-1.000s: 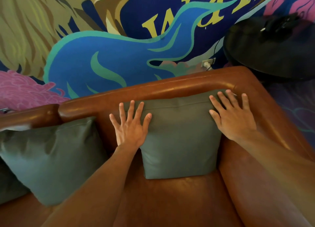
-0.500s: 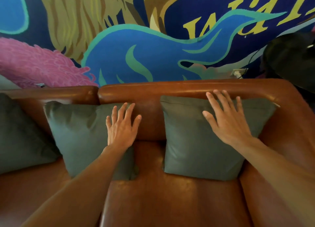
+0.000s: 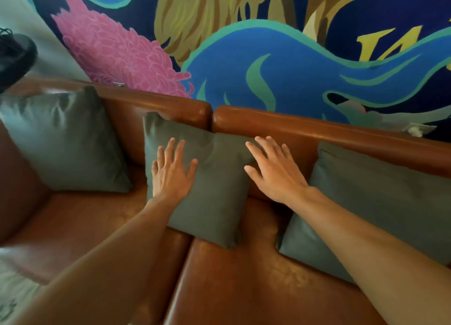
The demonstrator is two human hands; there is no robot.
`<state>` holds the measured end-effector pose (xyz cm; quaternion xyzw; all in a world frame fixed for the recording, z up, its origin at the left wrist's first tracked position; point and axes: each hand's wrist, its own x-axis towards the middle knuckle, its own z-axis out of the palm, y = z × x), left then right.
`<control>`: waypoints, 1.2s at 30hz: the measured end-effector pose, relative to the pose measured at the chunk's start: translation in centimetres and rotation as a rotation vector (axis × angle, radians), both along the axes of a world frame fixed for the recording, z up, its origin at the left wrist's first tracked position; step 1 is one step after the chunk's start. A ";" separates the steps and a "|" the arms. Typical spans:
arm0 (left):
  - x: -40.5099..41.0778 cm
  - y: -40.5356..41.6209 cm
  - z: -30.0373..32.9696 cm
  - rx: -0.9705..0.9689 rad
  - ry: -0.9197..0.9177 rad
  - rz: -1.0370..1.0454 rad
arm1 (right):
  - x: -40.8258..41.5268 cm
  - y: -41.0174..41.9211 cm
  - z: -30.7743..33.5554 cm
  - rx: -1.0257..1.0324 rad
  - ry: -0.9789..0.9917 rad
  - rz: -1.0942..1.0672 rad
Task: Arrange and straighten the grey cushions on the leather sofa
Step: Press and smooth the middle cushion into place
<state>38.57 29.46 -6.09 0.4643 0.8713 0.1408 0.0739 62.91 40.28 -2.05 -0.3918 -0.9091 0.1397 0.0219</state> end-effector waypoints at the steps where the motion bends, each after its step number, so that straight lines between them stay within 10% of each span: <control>1: -0.4 0.2 0.0 -0.009 -0.004 -0.002 | -1.0 -0.1 0.0 -0.012 -0.009 0.002; 14: -7.9 2.6 -2.8 -0.155 0.104 -0.261 | -9.6 0.5 -4.8 -0.106 -0.223 0.017; 24: -14.2 3.0 -3.1 -0.204 0.029 -0.076 | -8.9 1.2 -5.9 -0.031 -0.378 -0.113; 36: -12.4 2.0 -2.0 -0.100 0.148 -0.167 | -5.3 0.2 -5.0 -0.095 -0.263 -0.419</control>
